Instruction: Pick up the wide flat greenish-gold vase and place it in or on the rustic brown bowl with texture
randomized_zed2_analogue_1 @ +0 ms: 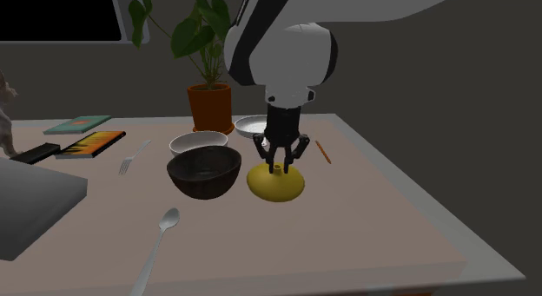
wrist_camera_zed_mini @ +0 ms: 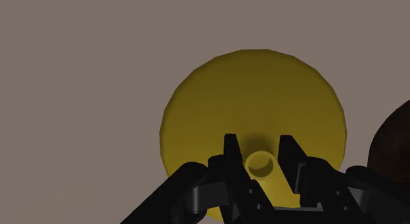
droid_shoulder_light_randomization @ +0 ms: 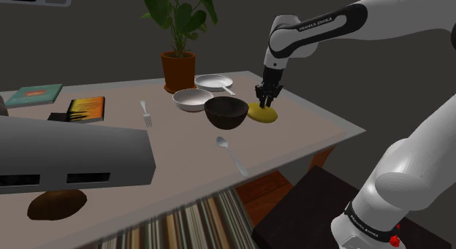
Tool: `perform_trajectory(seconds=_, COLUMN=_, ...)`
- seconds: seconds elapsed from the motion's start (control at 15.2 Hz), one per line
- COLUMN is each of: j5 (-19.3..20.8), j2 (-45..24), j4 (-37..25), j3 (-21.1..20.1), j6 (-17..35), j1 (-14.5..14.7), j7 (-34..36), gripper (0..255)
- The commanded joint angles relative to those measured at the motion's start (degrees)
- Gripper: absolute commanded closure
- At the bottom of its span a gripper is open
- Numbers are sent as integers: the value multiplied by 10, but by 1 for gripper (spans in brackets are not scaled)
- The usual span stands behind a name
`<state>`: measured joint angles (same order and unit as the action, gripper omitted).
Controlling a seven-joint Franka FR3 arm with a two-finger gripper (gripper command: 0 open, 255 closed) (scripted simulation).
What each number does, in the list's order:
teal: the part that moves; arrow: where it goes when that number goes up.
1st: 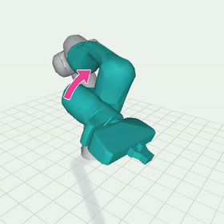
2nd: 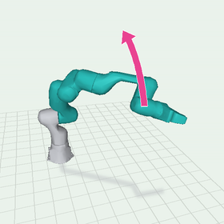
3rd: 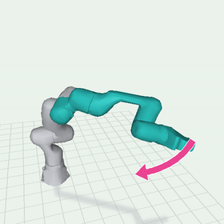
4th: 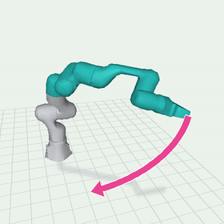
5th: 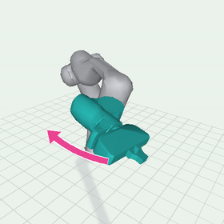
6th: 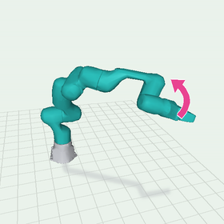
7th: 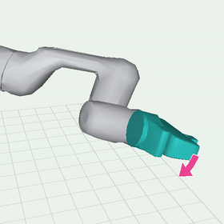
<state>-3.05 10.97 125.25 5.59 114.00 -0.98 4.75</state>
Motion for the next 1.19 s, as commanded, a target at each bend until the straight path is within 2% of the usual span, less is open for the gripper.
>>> perform_trajectory(seconds=0.0, j5=1, j2=4, j4=-10, j3=0, j6=-14, j1=0, j7=0, gripper=255)
perform_trajectory(seconds=1.12, j5=4, j2=16, j4=-129, j3=-1, j6=-144, j1=0, j7=9, gripper=255)
